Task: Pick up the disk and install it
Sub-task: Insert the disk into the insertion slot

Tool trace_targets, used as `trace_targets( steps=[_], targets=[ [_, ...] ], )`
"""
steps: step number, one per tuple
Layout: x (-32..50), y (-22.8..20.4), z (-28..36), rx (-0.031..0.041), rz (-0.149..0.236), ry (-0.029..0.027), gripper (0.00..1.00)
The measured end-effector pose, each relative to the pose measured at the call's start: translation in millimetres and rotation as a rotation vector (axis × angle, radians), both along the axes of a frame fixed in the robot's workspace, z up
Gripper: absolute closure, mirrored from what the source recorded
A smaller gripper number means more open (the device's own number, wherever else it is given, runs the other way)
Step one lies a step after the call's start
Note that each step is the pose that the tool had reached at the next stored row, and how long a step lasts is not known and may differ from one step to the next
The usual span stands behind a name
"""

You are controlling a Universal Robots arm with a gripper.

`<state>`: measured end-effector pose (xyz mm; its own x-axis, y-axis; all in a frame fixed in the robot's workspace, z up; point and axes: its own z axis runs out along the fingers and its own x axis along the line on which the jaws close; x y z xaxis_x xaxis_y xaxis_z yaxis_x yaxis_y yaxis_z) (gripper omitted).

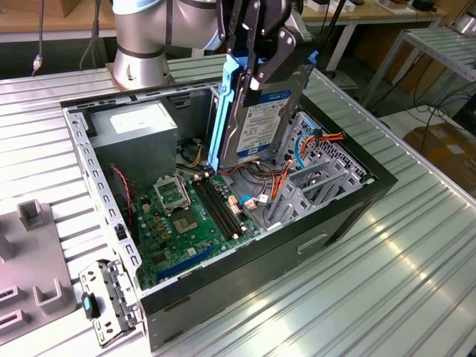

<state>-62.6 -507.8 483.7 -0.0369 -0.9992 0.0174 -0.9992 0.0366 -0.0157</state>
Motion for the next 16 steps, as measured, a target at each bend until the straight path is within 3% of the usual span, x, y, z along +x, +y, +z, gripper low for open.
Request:
trace_targets(
  steps=[5,8,9,12,16],
  targets=[
    [8.6,-2.4,-0.5,-0.0006,0.0,0.0,0.63],
    [10.0,-9.2,-0.8,-0.0007,0.0,0.0,0.63],
    [10.9,-14.6,-1.3,-0.0006,0.0,0.0,0.63],
    [12.7,-22.6,-1.9,-0.0007,0.0,0.0001,0.63],
    [17.2,-31.2,-2.9,-0.0005,0.0,0.0,0.63]
  ],
)
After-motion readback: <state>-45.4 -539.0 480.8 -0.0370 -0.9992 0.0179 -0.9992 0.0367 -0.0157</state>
